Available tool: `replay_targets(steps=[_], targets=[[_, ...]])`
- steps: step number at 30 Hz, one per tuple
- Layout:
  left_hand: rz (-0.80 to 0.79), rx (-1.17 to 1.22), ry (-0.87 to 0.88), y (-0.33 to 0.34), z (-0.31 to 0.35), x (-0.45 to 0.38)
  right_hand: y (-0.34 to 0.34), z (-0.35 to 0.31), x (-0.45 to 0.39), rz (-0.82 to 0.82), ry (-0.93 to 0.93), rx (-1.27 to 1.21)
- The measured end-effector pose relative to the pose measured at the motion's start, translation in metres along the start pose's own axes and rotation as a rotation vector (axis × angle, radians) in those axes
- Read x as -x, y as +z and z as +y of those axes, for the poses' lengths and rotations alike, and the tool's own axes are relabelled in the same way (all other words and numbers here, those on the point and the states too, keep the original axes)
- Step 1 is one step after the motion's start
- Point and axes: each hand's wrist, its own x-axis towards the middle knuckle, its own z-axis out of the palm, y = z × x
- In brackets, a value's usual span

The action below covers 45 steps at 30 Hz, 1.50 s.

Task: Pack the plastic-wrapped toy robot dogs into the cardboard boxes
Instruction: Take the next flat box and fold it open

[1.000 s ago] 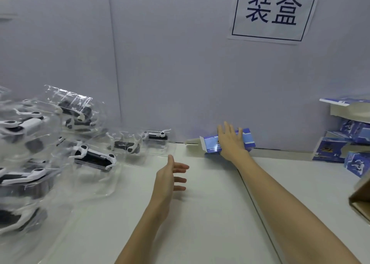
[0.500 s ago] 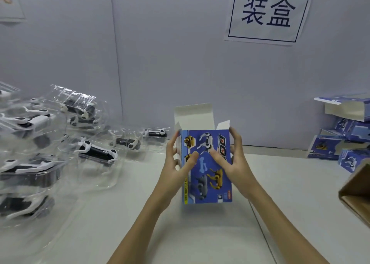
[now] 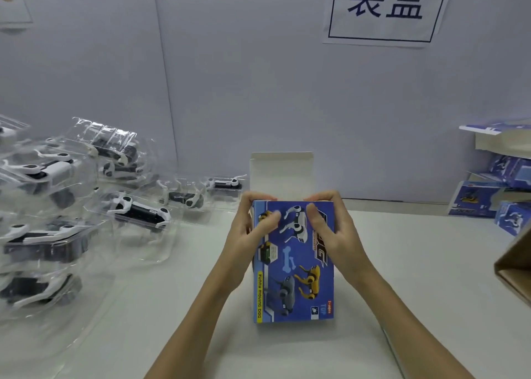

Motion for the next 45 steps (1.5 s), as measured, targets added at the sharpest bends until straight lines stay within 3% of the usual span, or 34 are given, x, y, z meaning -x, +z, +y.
replay_targets(steps=[4,9,14,19,22,31,33,37,40,45], targets=[[0.204,-0.143,0.132,0.006,0.005,-0.003,0.010,-0.004,0.001,0.144,-0.025,-0.014],[0.160,0.039,0.159,0.006,0.009,-0.003,0.013,-0.008,0.005,0.187,-0.077,-0.033],[0.091,0.023,0.019,0.004,0.012,-0.002,0.013,-0.010,0.007,0.179,-0.078,0.031],[0.077,-0.030,0.063,0.005,0.006,0.000,0.015,-0.011,0.013,0.061,0.030,-0.099],[0.071,-0.027,0.129,0.007,0.007,0.002,0.018,-0.007,0.015,0.090,0.008,-0.118],[0.162,-0.072,0.089,0.013,0.010,0.000,0.017,-0.006,0.011,0.093,-0.048,-0.050],[0.172,-0.125,0.128,0.013,0.008,-0.001,0.018,-0.007,0.012,0.157,-0.074,-0.075],[0.139,-0.123,0.110,0.011,0.005,0.001,0.024,-0.012,0.014,0.293,-0.089,-0.186],[0.144,-0.132,0.126,0.013,0.007,0.002,0.026,-0.011,0.016,0.283,-0.092,-0.162],[0.018,-0.086,0.051,0.009,0.007,0.003,0.025,-0.002,0.018,0.237,-0.106,-0.145]])
